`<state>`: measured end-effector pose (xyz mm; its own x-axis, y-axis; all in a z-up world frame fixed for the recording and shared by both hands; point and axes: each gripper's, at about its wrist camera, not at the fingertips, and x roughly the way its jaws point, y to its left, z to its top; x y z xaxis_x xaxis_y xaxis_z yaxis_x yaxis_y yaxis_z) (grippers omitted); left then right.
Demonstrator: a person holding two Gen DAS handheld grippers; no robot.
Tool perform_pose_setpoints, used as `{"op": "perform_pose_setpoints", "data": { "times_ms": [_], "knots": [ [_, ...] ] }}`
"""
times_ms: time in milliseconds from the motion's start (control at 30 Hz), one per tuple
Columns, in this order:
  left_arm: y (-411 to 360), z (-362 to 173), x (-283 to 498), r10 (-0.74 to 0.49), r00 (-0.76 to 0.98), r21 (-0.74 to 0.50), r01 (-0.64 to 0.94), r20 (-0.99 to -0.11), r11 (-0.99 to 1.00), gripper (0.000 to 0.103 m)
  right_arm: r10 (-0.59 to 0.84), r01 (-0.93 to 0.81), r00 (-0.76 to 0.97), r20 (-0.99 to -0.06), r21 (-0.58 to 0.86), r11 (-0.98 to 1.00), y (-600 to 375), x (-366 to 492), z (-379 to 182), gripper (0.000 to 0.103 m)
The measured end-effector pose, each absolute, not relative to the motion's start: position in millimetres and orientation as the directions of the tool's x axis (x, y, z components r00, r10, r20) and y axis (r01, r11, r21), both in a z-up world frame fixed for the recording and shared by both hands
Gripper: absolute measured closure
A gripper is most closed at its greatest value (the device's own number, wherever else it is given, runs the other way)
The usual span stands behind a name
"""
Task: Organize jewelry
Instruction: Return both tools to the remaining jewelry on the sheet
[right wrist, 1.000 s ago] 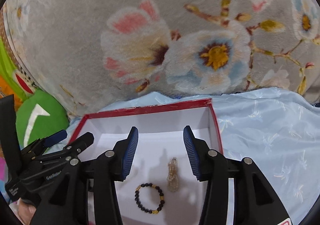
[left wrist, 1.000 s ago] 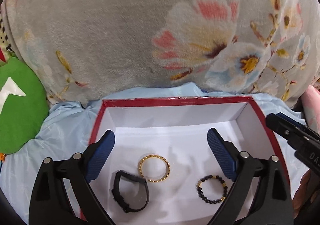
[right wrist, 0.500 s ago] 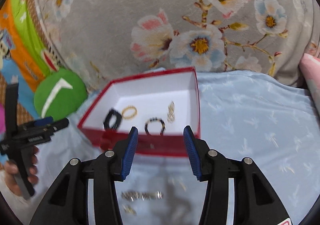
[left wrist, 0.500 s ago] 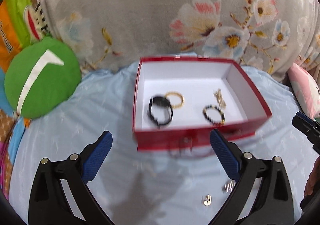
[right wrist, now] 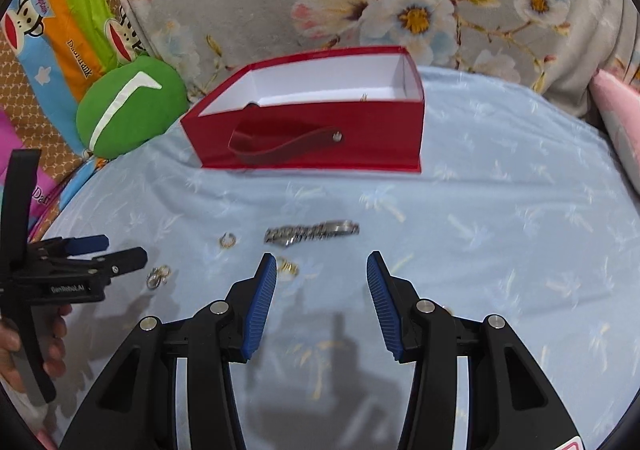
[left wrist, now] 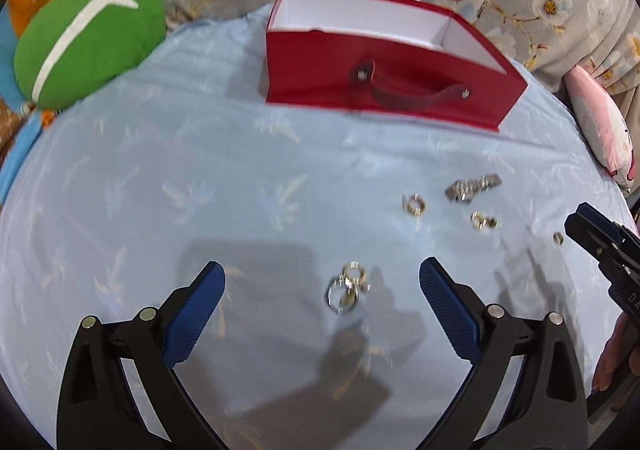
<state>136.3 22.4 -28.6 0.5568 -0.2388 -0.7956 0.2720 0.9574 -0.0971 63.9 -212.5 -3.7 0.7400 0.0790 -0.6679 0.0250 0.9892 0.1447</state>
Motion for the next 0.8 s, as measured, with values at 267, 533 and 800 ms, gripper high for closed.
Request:
{"op": "perform_pose_setpoints", "data": {
  "times_ms": [267, 533, 800],
  "knots": [
    [18.8, -42.3, 125.7, -0.244, 0.54, -0.106, 0.274, -0.806, 0.956, 0.008, 0.093, 0.048, 0.702, -0.706, 0.178, 0.983, -213.1, 72.8, -24.6, 0.056],
    [14.5, -49.0, 126.1, -0.251, 0.523, -0.114, 0.281, -0.815, 0.953, 0.008, 0.154, 0.059, 0.662, -0.733, 0.256, 0.965, -226.4, 113.6, -37.9, 0.056],
    [17.7, -49.6, 128.6, -0.267, 0.513, -0.14, 0.273, -0.816, 0.952, 0.008, 0.161, 0.099, 0.634, -0.756, 0.286, 0.953, -217.7, 141.6, -41.1, 0.056]
  ]
}}
